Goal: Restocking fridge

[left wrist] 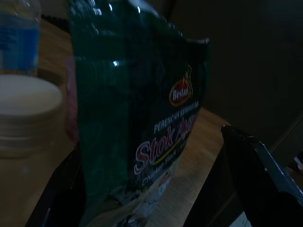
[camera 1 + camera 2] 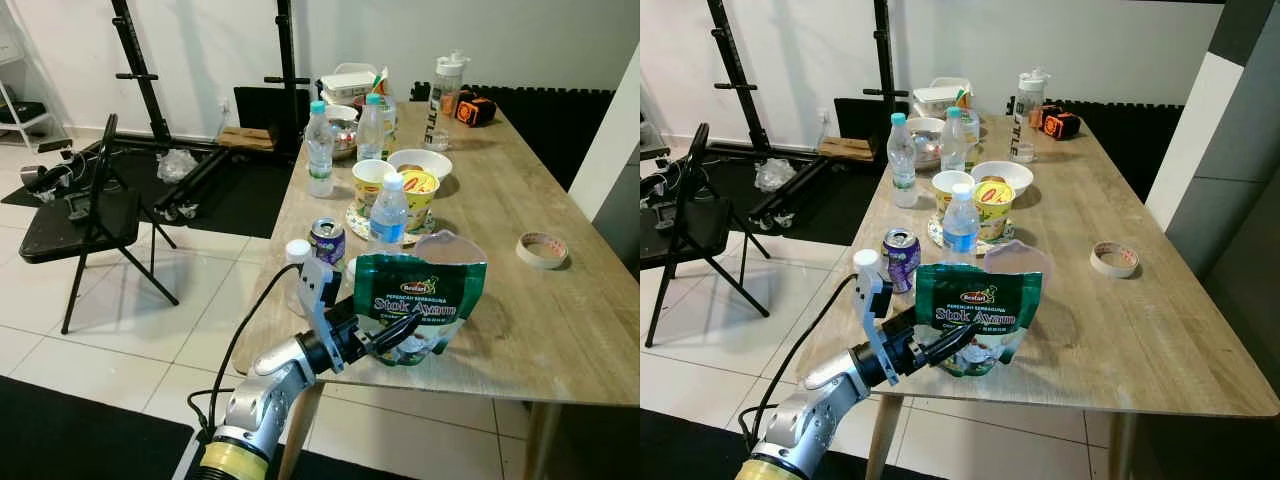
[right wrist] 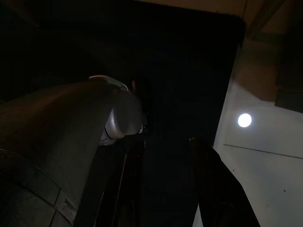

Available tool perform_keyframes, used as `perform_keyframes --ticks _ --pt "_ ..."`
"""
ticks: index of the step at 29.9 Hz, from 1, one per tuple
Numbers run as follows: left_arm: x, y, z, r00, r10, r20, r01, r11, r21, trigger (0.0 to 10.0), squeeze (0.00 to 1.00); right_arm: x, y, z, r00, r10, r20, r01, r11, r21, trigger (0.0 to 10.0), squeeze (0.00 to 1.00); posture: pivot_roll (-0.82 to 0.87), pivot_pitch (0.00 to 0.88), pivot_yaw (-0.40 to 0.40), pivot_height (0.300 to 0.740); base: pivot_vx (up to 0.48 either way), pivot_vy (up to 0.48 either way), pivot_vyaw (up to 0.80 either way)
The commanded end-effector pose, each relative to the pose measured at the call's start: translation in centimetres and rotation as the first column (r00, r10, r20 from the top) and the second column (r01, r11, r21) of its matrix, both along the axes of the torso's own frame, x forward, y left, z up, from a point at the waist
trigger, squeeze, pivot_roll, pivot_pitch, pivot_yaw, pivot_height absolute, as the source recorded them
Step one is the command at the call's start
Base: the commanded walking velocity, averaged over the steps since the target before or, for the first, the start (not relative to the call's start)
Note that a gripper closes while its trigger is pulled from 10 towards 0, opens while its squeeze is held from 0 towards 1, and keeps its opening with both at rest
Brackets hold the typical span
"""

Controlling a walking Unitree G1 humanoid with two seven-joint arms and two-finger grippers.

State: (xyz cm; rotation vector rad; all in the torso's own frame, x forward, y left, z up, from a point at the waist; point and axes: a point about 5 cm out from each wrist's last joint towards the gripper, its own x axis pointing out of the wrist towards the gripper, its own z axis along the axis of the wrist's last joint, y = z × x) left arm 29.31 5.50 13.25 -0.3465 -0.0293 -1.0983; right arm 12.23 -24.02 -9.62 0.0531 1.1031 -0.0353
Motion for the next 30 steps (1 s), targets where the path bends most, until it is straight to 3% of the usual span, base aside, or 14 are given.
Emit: perform_keyframes --ticks 1,16,21,30 --pt "-0.2 0.4 -0.6 1.0 -0.003 -0.003 0.003 0.999 0.036 10.0 0.0 -0.2 0.0 0.0 1.0 -0.013 0.003 0.013 1.0 0.005 10.0 0.0 -0.09 0.042 0.016 0.74 0.0 0.0 0.0" --pt "-1.0 -0.4 -1.4 0.998 -0.059 -0.023 0.06 0.997 0.043 10.0 0.0 -0.3 0.0 -0.1 1.0 -0.022 0.003 0.022 1.0 0.009 10.0 0.0 -0.09 0.052 0.02 0.74 0.0 0.0 0.0" --pt "-1.5 -0.4 -2.8 0.996 -0.084 -0.035 0.088 0.988 0.126 10.0 0.0 -0.3 0.0 -0.1 1.0 -0.026 0.005 0.026 1.0 0.009 10.0 0.0 -0.09 0.052 0.02 0.74 0.0 0.0 0.0" --pt "-1.2 -0.1 -3.2 0.998 -0.051 -0.041 0.056 0.989 0.136 10.0 0.0 -0.3 0.0 -0.1 1.0 -0.03 0.005 0.03 0.999 0.012 10.0 0.0 -0.09 0.057 0.018 0.74 0.0 0.0 0.0"
